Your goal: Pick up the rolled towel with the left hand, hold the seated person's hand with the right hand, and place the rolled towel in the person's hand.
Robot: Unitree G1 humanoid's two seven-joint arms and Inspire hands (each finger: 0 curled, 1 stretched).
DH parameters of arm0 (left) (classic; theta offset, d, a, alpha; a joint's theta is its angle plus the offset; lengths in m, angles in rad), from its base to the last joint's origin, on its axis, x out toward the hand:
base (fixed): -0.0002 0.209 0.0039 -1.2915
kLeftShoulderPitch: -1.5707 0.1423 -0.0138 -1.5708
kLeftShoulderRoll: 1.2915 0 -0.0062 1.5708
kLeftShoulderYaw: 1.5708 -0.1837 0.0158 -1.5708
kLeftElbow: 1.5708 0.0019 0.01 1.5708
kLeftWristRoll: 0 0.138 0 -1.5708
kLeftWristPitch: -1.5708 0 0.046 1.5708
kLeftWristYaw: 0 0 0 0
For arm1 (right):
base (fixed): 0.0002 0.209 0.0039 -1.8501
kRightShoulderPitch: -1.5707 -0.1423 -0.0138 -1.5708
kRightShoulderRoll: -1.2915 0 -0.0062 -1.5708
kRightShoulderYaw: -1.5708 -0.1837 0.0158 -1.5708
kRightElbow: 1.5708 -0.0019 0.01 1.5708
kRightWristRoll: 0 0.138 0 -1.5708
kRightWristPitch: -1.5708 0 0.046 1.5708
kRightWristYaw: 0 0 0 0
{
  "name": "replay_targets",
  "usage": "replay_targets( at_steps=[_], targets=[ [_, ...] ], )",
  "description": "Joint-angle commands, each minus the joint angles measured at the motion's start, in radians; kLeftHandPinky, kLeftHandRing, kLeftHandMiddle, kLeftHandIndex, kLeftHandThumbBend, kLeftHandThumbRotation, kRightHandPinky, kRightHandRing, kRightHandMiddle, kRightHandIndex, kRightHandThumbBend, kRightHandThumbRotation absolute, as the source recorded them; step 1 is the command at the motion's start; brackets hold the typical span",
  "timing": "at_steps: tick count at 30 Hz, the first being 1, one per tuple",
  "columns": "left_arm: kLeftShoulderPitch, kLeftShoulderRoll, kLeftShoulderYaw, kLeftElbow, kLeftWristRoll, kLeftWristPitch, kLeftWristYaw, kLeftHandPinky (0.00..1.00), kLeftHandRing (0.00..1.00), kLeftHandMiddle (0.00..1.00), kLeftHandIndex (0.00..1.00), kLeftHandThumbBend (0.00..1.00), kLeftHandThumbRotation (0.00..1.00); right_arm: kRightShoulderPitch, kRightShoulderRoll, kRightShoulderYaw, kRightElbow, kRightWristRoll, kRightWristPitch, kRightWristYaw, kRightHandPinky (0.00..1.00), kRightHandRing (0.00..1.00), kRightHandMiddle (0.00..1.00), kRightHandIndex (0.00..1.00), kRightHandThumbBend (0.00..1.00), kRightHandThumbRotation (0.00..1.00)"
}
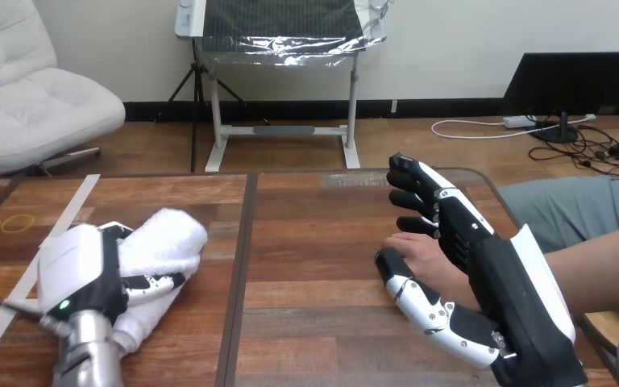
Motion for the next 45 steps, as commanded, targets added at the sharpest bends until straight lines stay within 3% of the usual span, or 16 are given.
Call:
replay_targets(
  at_steps=[1, 6, 12, 16, 20, 24, 28, 33, 39, 45],
  targets=[
    [0.069, -0.054, 0.068, -0.019, -0.129, -0.161, -0.041, 0.37, 0.43, 0.48, 0.55, 0.62, 0.0, -0.04, 0.0, -0.006, -0.039, 0.015, -0.009, 0.001, 0.8, 0.86, 0.89, 0.89, 0.34, 0.26],
    [0.09, -0.069, 0.096, -0.032, -0.195, -0.29, -0.056, 0.38, 0.42, 0.47, 0.55, 0.61, 0.0, -0.041, 0.0, -0.007, -0.036, 0.014, -0.011, 0.0, 0.79, 0.86, 0.89, 0.89, 0.34, 0.25],
    [0.11, -0.106, 0.135, -0.062, -0.287, -0.367, -0.119, 0.41, 0.43, 0.48, 0.54, 0.62, 0.0, -0.043, 0.0, -0.009, -0.031, 0.01, -0.012, -0.002, 0.79, 0.86, 0.89, 0.89, 0.34, 0.24],
    [0.13, -0.153, 0.176, -0.106, -0.422, -0.426, -0.239, 0.42, 0.44, 0.48, 0.54, 0.63, 0.01, -0.044, 0.003, -0.009, -0.03, 0.009, -0.011, -0.005, 0.79, 0.86, 0.89, 0.9, 0.34, 0.24],
    [0.152, -0.196, 0.204, -0.159, -0.538, -0.445, -0.342, 0.42, 0.44, 0.47, 0.53, 0.64, 0.01, -0.044, 0.003, -0.009, -0.029, 0.006, -0.011, -0.006, 0.79, 0.86, 0.89, 0.89, 0.34, 0.24],
    [0.171, -0.219, 0.211, -0.206, -0.586, -0.456, -0.401, 0.41, 0.43, 0.47, 0.52, 0.67, 0.03, -0.046, 0.004, -0.01, -0.027, 0.005, -0.013, -0.007, 0.78, 0.86, 0.89, 0.89, 0.34, 0.24],
    [0.239, -0.285, 0.199, -0.384, -0.667, -0.413, -0.491, 0.39, 0.42, 0.46, 0.51, 0.69, 0.05, -0.046, 0.006, -0.009, -0.029, 0.003, -0.01, -0.01, 0.78, 0.87, 0.89, 0.89, 0.34, 0.24],
    [0.277, -0.306, 0.185, -0.484, -0.696, -0.366, -0.528, 0.38, 0.41, 0.45, 0.51, 0.69, 0.07, -0.045, 0.007, -0.01, -0.028, 0.002, -0.01, -0.01, 0.77, 0.87, 0.89, 0.89, 0.34, 0.24],
    [0.324, -0.338, 0.166, -0.617, -0.787, -0.279, -0.6, 0.37, 0.4, 0.44, 0.52, 0.69, 0.08, -0.047, 0.004, -0.015, -0.024, -0.005, -0.015, -0.012, 0.76, 0.87, 0.9, 0.9, 0.35, 0.24],
    [0.369, -0.355, 0.135, -0.739, -0.803, -0.214, -0.619, 0.37, 0.4, 0.44, 0.52, 0.7, 0.06, -0.058, -0.012, -0.032, -0.018, -0.033, -0.022, -0.015, 0.78, 0.9, 0.93, 0.9, 0.37, 0.23]
  ],
)
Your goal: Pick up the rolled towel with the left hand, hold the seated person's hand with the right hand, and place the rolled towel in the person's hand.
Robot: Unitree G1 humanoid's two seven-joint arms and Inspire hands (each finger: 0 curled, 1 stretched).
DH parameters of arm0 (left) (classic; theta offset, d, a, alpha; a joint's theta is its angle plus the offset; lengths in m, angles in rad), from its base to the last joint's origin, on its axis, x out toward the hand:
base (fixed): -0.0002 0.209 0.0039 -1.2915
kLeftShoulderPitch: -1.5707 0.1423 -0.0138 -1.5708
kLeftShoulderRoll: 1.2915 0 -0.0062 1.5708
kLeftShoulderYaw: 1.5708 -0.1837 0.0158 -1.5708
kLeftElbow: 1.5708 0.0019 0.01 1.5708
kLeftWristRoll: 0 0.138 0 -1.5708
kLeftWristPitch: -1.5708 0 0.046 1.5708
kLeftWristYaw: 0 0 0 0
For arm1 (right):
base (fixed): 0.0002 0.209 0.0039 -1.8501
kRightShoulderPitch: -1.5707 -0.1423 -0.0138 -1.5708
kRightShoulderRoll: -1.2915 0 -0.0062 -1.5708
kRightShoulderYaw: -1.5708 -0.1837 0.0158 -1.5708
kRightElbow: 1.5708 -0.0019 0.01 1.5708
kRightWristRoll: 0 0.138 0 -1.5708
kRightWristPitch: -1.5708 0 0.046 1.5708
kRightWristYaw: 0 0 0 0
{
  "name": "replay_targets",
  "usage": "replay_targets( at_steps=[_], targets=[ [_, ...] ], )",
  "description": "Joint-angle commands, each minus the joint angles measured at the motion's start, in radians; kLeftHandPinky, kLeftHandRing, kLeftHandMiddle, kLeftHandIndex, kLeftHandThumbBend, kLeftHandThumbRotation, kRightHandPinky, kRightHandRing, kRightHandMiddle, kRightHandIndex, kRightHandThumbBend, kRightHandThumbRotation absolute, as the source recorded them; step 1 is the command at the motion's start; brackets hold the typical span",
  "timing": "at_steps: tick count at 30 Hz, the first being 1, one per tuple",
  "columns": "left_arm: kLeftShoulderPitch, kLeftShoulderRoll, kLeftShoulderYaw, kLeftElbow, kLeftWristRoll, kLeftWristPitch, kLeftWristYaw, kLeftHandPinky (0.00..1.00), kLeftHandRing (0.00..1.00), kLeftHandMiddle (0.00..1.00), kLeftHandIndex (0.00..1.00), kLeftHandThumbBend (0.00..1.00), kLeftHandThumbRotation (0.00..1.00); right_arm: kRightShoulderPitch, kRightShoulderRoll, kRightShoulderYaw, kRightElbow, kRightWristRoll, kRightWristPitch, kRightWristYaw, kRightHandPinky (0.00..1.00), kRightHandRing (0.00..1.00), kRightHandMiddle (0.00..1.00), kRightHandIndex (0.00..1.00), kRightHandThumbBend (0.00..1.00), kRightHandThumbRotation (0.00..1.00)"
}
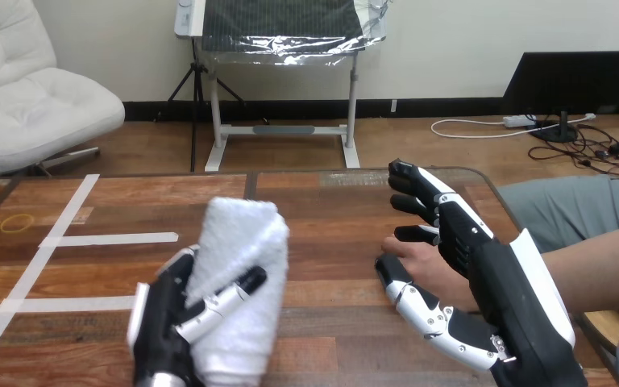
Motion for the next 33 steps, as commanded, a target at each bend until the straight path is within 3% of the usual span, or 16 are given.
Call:
replay_targets(
  at_steps=[1, 3, 11, 18, 24, 28, 33],
  targets=[
    [0.015, -0.024, -0.038, -0.357, -0.084, 0.08, -0.065, 0.37, 0.4, 0.44, 0.52, 0.7, 0.06, -0.073, -0.018, -0.038, -0.024, -0.029, -0.012, -0.011, 0.78, 0.9, 0.93, 0.9, 0.37, 0.23],
    [0.024, -0.026, -0.046, -0.38, -0.084, 0.087, -0.073, 0.37, 0.4, 0.44, 0.52, 0.69, 0.06, -0.076, -0.024, -0.044, -0.031, -0.035, 0.002, -0.007, 0.81, 0.92, 0.95, 0.91, 0.39, 0.23],
    [0.064, -0.04, -0.082, -0.482, -0.071, 0.101, -0.1, 0.38, 0.4, 0.43, 0.52, 0.67, 0.06, -0.116, -0.066, -0.102, -0.035, -0.171, 0.026, -0.028, 0.9, 0.97, 0.98, 0.92, 0.48, 0.22],
    [0.083, -0.05, -0.104, -0.541, -0.046, 0.101, -0.101, 0.39, 0.39, 0.42, 0.52, 0.66, 0.05, -0.145, -0.095, -0.135, -0.034, -0.209, 0.057, -0.024, 0.92, 0.97, 0.99, 0.92, 0.54, 0.17],
    [0.089, -0.058, -0.121, -0.58, -0.003, 0.094, -0.085, 0.39, 0.39, 0.42, 0.52, 0.64, 0.04, -0.175, -0.131, -0.161, -0.032, -0.247, 0.089, -0.018, 0.87, 0.96, 0.99, 0.91, 0.57, 0.14],
    [0.089, -0.065, -0.129, -0.6, 0.018, 0.09, -0.074, 0.4, 0.39, 0.42, 0.52, 0.63, 0.04, -0.2, -0.166, -0.177, -0.029, -0.302, 0.112, -0.016, 0.81, 0.95, 0.98, 0.9, 0.59, 0.13],
    [0.086, -0.073, -0.135, -0.614, 0.036, 0.09, -0.062, 0.42, 0.4, 0.42, 0.52, 0.62, 0.05, -0.225, -0.201, -0.187, -0.022, -0.336, 0.13, -0.004, 0.78, 0.95, 0.97, 0.88, 0.64, 0.06]
  ],
)
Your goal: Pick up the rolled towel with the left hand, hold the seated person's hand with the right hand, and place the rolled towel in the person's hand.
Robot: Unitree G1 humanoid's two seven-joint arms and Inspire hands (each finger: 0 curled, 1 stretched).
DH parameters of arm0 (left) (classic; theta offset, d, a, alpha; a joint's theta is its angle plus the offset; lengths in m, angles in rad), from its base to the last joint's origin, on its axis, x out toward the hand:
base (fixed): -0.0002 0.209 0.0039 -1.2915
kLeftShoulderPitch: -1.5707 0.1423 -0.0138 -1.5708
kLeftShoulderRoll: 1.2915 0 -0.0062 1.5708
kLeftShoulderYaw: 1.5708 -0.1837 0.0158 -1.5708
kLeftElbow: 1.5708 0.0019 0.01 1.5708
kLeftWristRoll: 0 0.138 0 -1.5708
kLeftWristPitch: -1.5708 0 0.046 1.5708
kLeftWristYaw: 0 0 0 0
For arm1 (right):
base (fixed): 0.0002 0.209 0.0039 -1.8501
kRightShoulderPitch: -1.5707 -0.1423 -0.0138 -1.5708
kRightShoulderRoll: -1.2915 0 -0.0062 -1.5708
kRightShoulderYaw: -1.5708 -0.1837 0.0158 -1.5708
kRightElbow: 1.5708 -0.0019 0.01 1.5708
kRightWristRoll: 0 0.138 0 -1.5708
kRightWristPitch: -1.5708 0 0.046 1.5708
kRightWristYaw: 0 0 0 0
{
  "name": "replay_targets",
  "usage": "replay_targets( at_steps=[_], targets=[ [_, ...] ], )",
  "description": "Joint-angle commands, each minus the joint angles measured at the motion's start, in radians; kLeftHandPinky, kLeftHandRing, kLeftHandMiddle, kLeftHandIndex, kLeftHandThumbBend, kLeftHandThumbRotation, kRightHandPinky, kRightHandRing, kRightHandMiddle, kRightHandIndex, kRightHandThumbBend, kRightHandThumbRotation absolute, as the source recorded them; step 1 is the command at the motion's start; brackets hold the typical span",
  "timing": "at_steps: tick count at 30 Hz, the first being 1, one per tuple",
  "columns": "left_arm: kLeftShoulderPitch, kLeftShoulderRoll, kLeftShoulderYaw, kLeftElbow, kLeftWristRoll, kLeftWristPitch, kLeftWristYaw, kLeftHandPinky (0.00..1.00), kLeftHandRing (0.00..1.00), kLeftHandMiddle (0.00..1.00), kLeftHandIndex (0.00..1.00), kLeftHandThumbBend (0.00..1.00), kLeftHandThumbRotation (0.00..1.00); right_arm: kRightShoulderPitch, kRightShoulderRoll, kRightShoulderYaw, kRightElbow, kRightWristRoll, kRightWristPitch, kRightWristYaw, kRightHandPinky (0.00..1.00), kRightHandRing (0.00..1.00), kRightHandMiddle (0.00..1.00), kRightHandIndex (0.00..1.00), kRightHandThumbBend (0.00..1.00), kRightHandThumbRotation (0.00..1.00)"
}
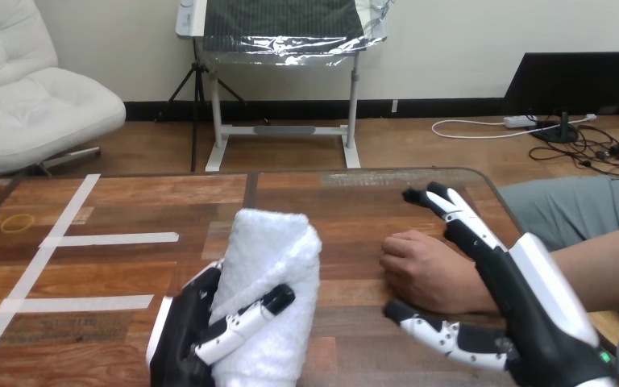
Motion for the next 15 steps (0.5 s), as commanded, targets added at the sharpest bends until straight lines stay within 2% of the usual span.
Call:
replay_targets(
  at_steps=[1, 5, 15],
  targets=[
    [-0.098, -0.04, -0.054, -0.297, 0.04, -0.035, -0.004, 0.42, 0.4, 0.42, 0.52, 0.62, 0.05, -0.196, -0.088, -0.086, -0.026, -0.098, 0.035, 0.001, 0.78, 0.95, 0.97, 0.88, 0.64, 0.06],
    [-0.102, -0.048, -0.056, -0.303, 0.043, -0.029, 0.002, 0.41, 0.4, 0.42, 0.51, 0.62, 0.04, -0.217, -0.119, -0.09, -0.022, -0.135, 0.059, 0.019, 0.76, 0.94, 0.96, 0.86, 0.68, 0.02],
    [-0.108, -0.06, -0.067, -0.317, 0.048, -0.02, 0.016, 0.4, 0.39, 0.42, 0.51, 0.62, 0.04, -0.275, -0.191, -0.094, 0.018, -0.201, 0.104, 0.061, 0.75, 0.9, 0.91, 0.82, 0.77, 0.0]
  ],
)
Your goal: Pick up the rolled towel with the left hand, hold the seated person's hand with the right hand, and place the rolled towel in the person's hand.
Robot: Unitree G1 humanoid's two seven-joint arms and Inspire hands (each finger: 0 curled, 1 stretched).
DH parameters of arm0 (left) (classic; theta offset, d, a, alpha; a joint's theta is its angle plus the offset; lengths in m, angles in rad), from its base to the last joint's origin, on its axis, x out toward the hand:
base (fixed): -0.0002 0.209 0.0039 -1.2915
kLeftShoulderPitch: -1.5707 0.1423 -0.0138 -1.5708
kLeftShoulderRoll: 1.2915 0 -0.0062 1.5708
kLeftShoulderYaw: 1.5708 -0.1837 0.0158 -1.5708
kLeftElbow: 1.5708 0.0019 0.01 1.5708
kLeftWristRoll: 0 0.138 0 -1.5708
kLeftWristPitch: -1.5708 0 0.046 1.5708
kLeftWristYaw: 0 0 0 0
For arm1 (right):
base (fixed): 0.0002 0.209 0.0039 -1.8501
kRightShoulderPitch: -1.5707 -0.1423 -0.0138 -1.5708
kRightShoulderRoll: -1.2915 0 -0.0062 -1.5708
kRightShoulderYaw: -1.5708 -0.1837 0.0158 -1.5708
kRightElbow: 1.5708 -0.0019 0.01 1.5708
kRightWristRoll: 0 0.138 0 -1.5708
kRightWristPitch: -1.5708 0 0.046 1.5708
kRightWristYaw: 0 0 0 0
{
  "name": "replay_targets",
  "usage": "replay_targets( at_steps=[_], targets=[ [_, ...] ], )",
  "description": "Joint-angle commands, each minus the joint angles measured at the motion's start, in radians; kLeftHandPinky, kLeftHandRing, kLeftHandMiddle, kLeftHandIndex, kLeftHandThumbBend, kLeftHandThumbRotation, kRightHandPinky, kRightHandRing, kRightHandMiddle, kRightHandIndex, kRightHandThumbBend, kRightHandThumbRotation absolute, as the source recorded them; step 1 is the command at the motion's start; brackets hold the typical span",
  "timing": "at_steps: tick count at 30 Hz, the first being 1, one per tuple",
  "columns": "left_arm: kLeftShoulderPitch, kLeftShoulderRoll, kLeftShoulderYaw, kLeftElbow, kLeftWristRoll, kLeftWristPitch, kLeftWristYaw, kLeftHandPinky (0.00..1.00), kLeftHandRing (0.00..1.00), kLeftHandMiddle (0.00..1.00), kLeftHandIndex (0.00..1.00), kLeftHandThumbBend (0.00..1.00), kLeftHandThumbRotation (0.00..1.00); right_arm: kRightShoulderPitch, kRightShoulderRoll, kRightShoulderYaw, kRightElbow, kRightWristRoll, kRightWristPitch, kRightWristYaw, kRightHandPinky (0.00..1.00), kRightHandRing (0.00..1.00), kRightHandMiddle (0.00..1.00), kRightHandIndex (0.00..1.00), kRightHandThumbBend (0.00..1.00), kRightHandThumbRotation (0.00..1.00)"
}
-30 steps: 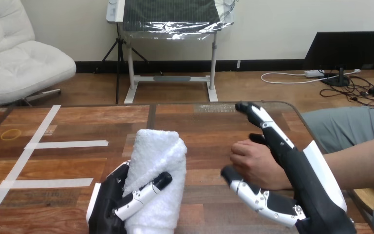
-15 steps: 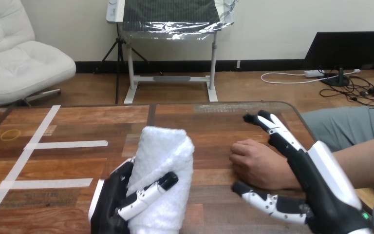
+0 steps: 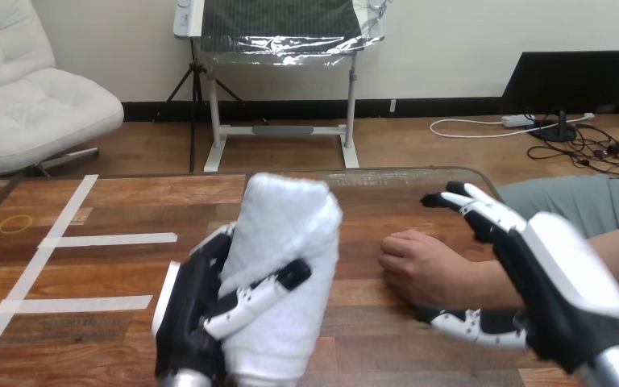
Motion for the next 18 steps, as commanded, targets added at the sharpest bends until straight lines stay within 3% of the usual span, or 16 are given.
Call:
replay_targets(
  at_steps=[1, 7, 10, 18],
  targets=[
    [-0.101, -0.053, -0.03, -0.176, 0.019, -0.022, 0.007, 0.4, 0.39, 0.42, 0.51, 0.62, 0.04, -0.18, -0.088, -0.034, 0.008, -0.069, 0.032, 0.038, 0.75, 0.9, 0.91, 0.82, 0.78, 0.0],
    [-0.103, -0.058, -0.035, -0.182, 0.041, -0.022, 0.015, 0.4, 0.39, 0.42, 0.51, 0.61, 0.03, -0.213, -0.124, -0.03, 0.036, -0.103, 0.072, 0.077, 0.75, 0.88, 0.88, 0.81, 0.81, 0.0],
    [-0.105, -0.063, -0.035, -0.185, 0.054, -0.019, 0.016, 0.4, 0.39, 0.42, 0.51, 0.6, 0.03, -0.251, -0.166, -0.02, 0.087, -0.13, 0.091, 0.103, 0.75, 0.86, 0.87, 0.8, 0.86, 0.0],
    [-0.11, -0.065, -0.032, -0.188, 0.049, -0.012, 0.014, 0.41, 0.39, 0.42, 0.52, 0.6, 0.03, -0.296, -0.206, -0.002, 0.15, -0.162, 0.113, 0.145, 0.76, 0.86, 0.87, 0.81, 0.88, 0.0]
  ],
)
